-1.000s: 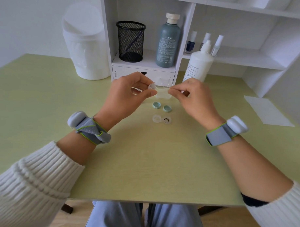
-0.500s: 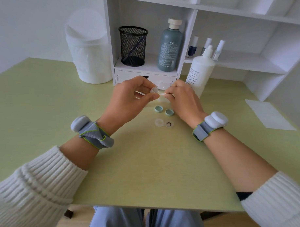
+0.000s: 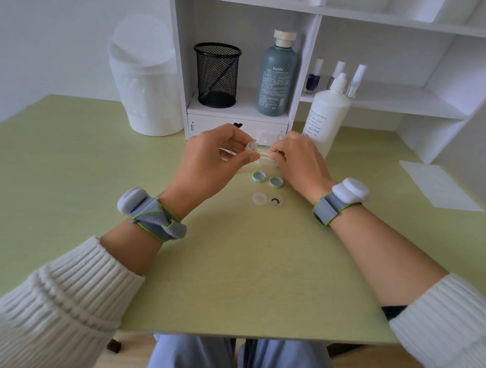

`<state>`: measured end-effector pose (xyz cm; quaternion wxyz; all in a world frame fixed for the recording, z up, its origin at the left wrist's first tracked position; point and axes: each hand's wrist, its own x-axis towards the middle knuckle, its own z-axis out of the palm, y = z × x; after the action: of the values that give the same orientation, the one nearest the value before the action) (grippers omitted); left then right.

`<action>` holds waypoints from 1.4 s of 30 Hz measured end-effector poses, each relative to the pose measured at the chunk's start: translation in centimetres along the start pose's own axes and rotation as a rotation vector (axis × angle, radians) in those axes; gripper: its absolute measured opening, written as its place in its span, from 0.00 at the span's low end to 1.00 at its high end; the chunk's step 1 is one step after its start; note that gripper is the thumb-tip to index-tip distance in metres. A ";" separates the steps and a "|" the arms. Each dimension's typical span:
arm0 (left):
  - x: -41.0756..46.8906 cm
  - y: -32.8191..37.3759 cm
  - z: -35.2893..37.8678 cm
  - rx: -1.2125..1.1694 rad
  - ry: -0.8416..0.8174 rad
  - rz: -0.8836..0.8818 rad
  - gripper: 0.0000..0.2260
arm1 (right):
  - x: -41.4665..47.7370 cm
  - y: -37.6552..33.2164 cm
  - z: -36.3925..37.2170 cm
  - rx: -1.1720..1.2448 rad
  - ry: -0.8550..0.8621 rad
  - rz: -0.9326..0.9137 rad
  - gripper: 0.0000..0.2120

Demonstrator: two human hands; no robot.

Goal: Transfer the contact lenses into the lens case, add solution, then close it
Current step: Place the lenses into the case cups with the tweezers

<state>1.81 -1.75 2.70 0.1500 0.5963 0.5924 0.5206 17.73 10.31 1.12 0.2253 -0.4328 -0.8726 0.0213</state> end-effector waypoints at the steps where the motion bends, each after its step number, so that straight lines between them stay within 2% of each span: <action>1: 0.0 0.0 0.0 -0.004 -0.001 -0.003 0.07 | 0.0 0.0 0.0 -0.001 0.002 -0.004 0.11; 8: 0.1 -0.1 0.1 -0.017 -0.015 -0.014 0.06 | 0.1 0.4 -0.2 0.038 0.082 -0.030 0.08; 10: 0.0 -0.1 0.0 -0.030 -0.012 -0.008 0.06 | 0.0 0.1 -0.9 0.167 0.170 -0.037 0.08; 12: 0.1 0.0 0.0 -0.054 -0.006 0.012 0.06 | -0.2 -0.4 -1.7 0.403 0.230 0.022 0.07; 14: 0.1 0.1 -0.1 -0.073 0.001 0.037 0.06 | -0.7 -1.1 -2.3 0.740 0.158 0.148 0.09; 17: 0.2 0.0 -0.2 -0.083 0.007 0.078 0.07 | -1.7 -2.2 -3.1 1.184 -0.093 0.289 0.10; 22: 0.3 -0.3 -0.3 -0.149 0.036 0.104 0.08 | -2.5 -3.5 -3.6 1.541 -0.388 0.313 0.11; 27: 0.4 -0.3 -0.3 -0.202 0.044 0.109 0.08 | -2.7 -3.9 -3.9 1.726 -0.528 0.315 0.12; 32: 0.4 -0.4 -0.1 -0.224 0.015 0.106 0.09 | -2.7 -3.7 -3.6 1.787 -0.552 0.358 0.08; 35: 0.4 -0.5 -0.1 -0.195 0.001 0.103 0.12 | -2.7 -3.5 -3.5 1.779 -0.532 0.375 0.11; 38: 0.5 -0.6 -0.4 -0.094 -0.006 0.110 0.19 | -2.6 -3.4 -3.4 1.774 -0.473 0.407 0.08; 42: 0.9 -1.3 -0.7 0.043 0.008 -0.020 0.27 | -2.3 -2.9 -3.2 1.752 -0.320 0.461 0.04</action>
<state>0.35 -0.99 2.34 0.1400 0.5913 0.6099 0.5087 18.08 6.22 3.85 0.3393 -0.2626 -0.4575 0.7788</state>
